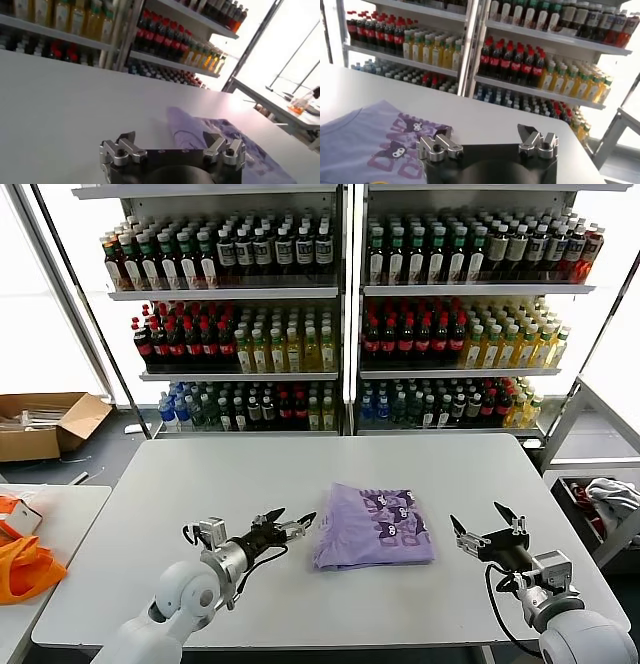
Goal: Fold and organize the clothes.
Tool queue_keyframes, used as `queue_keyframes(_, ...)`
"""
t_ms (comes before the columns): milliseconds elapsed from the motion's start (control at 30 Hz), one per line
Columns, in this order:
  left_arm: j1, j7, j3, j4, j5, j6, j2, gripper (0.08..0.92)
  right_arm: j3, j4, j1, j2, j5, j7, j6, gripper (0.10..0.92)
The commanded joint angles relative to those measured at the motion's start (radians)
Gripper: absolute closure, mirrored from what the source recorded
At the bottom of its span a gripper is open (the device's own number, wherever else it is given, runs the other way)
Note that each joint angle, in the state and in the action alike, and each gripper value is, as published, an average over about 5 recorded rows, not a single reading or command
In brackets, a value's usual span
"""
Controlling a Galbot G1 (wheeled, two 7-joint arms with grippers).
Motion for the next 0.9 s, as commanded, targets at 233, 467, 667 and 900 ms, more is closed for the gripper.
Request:
queue_keyframes(233,-0.324,0.033,0.195,0.235,-0.191,0.072,0.003,0.177,0.058,0.048,-0.1,0.043,0.006,0.002,0.012,0.203)
queue_keyframes(467,-0.397,0.049,0.256,0.279,-0.225,0.095,-0.009,0.177,0.062,0.05,-0.094,0.044,0.006,0.004,0.013,0.203)
queue_keyframes(667,-0.429,0.07,0.29,0.314,-0.223,0.097,-0.031,0.177,0.068,0.052,-0.096,0.047,0.008,0.002,0.02,0.203)
queue_keyframes(900,-0.442,0.088,0.304,0.362,-0.223,0.096,-0.039,0.185,0.072,0.05,-0.089,0.044,0.011,0.0,0.034,0.203)
